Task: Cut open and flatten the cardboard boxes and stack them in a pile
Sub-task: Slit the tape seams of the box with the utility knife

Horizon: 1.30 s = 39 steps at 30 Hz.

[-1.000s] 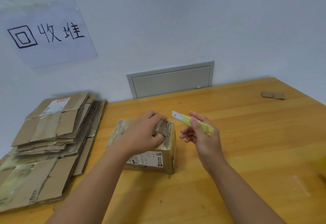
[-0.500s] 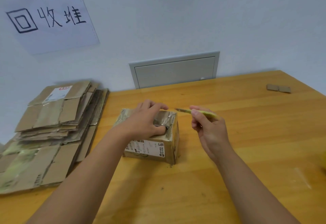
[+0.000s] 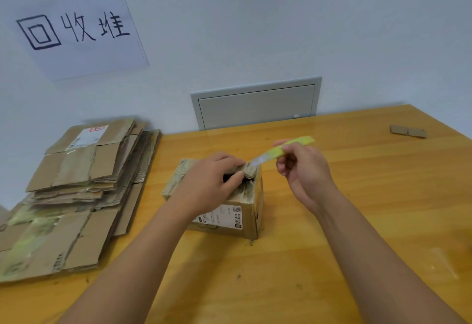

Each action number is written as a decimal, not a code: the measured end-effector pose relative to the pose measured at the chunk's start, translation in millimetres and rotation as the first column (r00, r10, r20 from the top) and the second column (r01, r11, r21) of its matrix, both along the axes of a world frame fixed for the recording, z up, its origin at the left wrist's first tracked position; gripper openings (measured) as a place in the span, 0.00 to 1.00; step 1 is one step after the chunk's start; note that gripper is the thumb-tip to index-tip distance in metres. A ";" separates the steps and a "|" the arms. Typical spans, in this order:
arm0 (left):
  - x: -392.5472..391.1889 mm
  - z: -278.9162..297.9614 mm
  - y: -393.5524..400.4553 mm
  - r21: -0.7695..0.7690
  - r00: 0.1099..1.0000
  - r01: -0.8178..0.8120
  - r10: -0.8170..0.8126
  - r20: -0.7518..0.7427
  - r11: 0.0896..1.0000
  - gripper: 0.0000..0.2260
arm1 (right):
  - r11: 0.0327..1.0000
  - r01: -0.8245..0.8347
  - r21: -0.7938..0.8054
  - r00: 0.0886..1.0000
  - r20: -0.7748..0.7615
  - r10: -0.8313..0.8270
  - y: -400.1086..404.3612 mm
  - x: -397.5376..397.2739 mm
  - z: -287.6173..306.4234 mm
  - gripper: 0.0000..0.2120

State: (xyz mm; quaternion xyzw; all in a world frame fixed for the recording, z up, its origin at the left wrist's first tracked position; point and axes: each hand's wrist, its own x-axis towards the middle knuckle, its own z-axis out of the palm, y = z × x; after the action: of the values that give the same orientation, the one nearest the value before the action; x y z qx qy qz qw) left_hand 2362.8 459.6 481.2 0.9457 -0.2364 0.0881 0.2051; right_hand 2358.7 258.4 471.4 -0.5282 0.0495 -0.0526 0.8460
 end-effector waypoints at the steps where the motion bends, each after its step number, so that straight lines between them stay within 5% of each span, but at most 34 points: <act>1: 0.3 -0.7 0.4 -0.007 1.000 0.000 0.000 -0.001 1.000 0.15 | 0.999 -0.012 -0.030 1.000 -0.016 0.011 0.6 2.5 1.6 0.10; 7: 1.9 -4.0 0.4 -0.042 1.000 -0.001 0.001 -0.002 0.999 0.15 | 0.963 -0.124 -0.241 0.991 -0.071 0.110 9.0 -0.9 -10.4 0.11; 28: 2.6 -1.9 -2.6 -0.088 1.000 -0.012 0.014 0.020 0.996 0.13 | 0.968 0.022 -0.249 0.999 0.052 -0.009 4.9 1.7 -16.0 0.11; 31: 4.8 -4.2 -2.4 -0.055 0.992 -0.020 0.027 0.120 0.998 0.12 | 0.969 0.000 -0.246 0.999 0.037 0.009 9.6 0.0 -18.9 0.10; 35: 4.8 -11.2 -2.0 -0.116 0.932 -0.082 0.117 0.343 0.990 0.13 | 0.977 0.196 -0.079 0.979 0.072 -0.191 3.7 1.0 -17.2 0.05; 39: -3.8 -12.6 -6.9 -0.082 0.858 -0.084 0.114 0.501 0.993 0.08 | 0.986 0.164 0.007 0.976 0.146 -0.163 5.4 -9.0 -19.3 0.09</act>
State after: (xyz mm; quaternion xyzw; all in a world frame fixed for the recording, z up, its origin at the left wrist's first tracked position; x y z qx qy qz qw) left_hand 2359.0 452.7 468.6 0.8942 -0.2302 0.3497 0.1584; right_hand 2349.8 263.8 452.1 -0.5192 0.0305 -0.1606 0.8389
